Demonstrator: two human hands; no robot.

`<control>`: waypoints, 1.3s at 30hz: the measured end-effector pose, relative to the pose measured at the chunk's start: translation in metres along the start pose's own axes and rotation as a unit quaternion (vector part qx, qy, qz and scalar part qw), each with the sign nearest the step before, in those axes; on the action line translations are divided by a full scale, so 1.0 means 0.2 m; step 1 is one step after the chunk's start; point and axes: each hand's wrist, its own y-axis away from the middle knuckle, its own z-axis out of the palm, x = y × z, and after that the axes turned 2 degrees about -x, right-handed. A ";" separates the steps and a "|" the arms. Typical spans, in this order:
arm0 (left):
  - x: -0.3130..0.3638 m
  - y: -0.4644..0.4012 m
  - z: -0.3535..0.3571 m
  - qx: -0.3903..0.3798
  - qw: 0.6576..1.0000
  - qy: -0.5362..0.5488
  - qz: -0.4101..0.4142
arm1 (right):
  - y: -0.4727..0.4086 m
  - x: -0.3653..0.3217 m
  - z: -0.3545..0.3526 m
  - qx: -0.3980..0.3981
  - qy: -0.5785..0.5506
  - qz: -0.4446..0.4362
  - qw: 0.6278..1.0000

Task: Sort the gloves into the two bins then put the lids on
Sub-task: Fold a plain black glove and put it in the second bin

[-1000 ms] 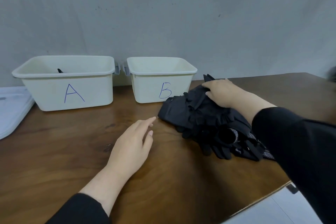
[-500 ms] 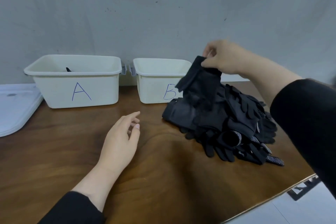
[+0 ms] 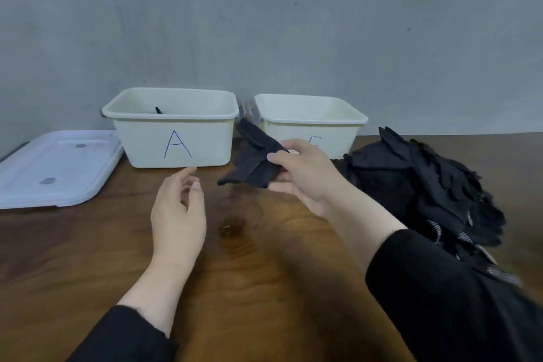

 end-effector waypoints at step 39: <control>0.03 0.14 0.23 -0.251 0.884 -0.290 0.266 | 0.19 0.39 -0.17 0.141 0.395 -0.276 0.865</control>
